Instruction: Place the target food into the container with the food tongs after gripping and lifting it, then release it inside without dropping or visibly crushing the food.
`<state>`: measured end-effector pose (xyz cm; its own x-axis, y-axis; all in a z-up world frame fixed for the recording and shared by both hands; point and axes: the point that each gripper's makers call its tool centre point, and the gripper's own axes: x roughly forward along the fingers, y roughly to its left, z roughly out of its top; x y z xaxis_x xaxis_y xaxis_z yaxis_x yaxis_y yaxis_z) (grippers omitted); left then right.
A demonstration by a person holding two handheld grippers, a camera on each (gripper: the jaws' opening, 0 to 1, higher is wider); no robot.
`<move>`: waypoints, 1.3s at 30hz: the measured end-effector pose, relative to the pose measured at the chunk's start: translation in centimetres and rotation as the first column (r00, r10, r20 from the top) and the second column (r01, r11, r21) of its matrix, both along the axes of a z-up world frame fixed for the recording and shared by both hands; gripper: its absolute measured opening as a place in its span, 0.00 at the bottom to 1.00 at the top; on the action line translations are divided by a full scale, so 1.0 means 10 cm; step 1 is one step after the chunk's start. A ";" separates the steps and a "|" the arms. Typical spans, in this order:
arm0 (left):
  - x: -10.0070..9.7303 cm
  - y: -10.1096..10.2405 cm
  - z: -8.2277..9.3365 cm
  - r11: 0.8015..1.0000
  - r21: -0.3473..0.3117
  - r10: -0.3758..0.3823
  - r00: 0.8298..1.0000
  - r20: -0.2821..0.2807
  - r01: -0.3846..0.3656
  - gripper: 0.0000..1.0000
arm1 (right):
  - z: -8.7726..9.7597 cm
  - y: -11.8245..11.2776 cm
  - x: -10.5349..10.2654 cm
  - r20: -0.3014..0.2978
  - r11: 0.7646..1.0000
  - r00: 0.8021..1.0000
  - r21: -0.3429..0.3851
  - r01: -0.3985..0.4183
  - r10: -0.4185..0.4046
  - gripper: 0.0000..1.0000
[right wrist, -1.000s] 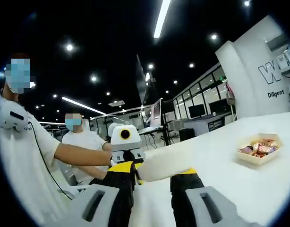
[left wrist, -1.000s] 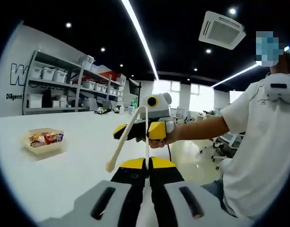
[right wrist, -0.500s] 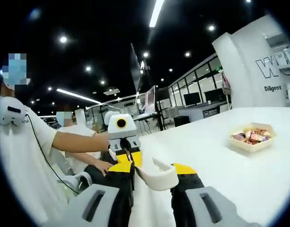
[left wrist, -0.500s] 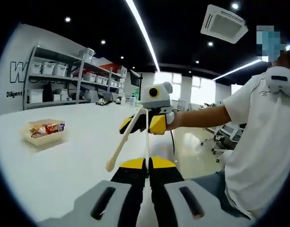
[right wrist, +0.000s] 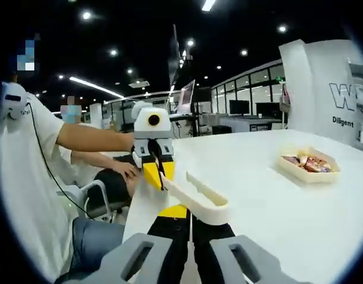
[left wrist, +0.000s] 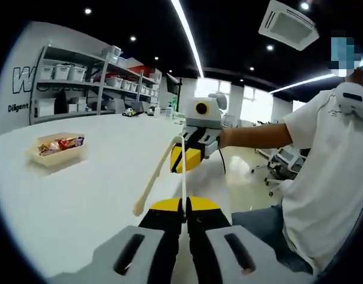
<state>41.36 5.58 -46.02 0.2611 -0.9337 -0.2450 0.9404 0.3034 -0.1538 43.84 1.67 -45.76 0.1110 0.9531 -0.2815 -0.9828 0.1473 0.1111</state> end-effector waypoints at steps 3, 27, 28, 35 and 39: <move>0.01 0.01 -0.02 1.000 0.009 -0.001 1.000 -0.002 0.001 0.02 | -0.03 -0.01 0.00 -0.003 1.000 1.000 -0.007 0.003 -0.003 0.00; 0.06 0.08 -0.07 0.998 0.058 0.001 1.000 0.016 -0.002 0.02 | -0.06 -0.22 0.14 0.012 0.998 0.998 0.011 0.061 -0.061 0.16; 0.06 0.08 -0.07 0.998 0.062 -0.002 1.000 0.017 0.001 0.02 | -0.09 -0.22 0.15 0.004 0.998 0.998 0.005 0.065 -0.065 0.16; 0.10 0.07 -0.14 0.995 0.100 -0.004 1.000 0.030 0.001 0.02 | -0.19 -0.23 0.18 -0.021 0.996 0.996 -0.026 0.089 -0.089 0.15; 0.14 0.06 -0.18 0.992 0.128 -0.002 0.999 0.040 -0.003 0.02 | -0.25 -0.24 0.21 -0.011 0.993 0.994 -0.049 0.109 -0.110 0.15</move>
